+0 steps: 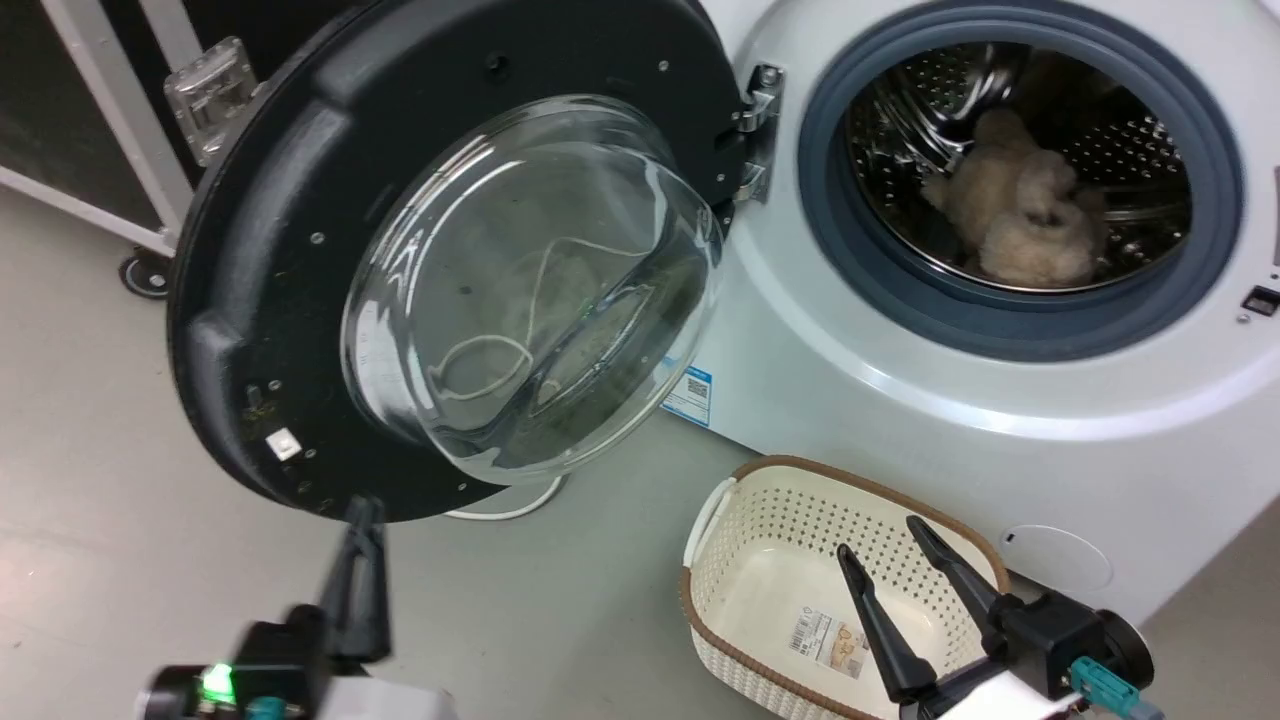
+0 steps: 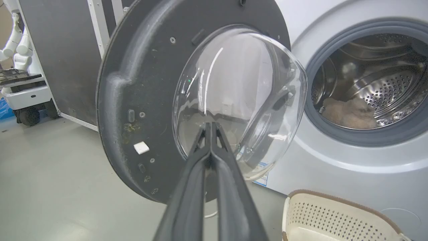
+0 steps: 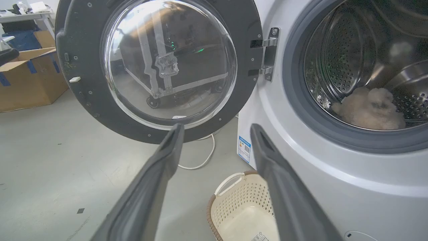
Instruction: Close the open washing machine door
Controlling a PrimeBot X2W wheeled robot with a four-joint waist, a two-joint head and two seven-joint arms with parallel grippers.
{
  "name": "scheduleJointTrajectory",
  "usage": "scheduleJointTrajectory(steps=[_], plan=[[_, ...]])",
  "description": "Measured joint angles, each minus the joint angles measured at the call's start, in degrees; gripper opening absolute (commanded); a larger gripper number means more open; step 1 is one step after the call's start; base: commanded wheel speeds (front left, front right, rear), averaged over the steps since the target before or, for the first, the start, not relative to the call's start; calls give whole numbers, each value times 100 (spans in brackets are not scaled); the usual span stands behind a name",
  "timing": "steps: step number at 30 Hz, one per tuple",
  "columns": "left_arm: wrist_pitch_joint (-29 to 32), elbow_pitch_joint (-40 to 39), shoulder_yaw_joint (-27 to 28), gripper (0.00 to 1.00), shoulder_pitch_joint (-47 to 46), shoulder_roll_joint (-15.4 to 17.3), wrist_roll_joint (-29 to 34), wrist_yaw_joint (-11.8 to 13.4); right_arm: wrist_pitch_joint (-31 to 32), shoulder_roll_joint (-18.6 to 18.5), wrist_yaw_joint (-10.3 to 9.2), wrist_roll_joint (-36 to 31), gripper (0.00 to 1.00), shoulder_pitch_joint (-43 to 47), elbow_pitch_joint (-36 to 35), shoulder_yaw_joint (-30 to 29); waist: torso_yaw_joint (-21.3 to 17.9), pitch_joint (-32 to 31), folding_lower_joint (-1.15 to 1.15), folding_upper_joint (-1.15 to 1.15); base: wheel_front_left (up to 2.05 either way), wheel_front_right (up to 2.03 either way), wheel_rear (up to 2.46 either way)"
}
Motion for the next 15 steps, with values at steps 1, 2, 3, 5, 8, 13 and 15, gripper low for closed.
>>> scheduleJointTrajectory(steps=[1, 2, 3, 5, 8, 13, 15], plan=[[-27, -76, 70, 0, -4, -7, -53, -25, -19, 0, 0, 0, 100, 14, 0, -4, 23, 0, 0, 0, 0, 0, 0], [-34, -166, 134, 0, -19, -4, -107, -43, -38, 1, 0, -1, 100, 33, -4, -14, 44, 7, 0, 0, 0, 0, 0], [-41, -246, 215, 0, -46, 1, -141, -80, -44, 0, 0, -1, 100, 53, -5, -22, 63, 21, -1, 0, 0, 0, 0], [-68, -404, 397, 0, -169, 3, -250, -163, -56, 0, 0, -2, 100, 100, -13, -64, 100, 59, 0, 0, 0, 0, 0], [-102, -575, 789, 0, -468, 41, -535, -328, -100, -15, 0, -14, 100, 118, -46, -82, 135, 138, -1, 0, 0, 0, 0], [-167, -456, 1575, 0, -1112, 227, -1396, -650, -159, -135, 0, -46, 100, 99, -89, -30, 17, 384, 0, 0, 0, 0, 0], [144, 54, 2281, 0, -1811, 512, -2538, -795, -205, -261, 0, -23, 100, 40, -110, -26, -109, 598, 0, 0, 0, 0, 0]])
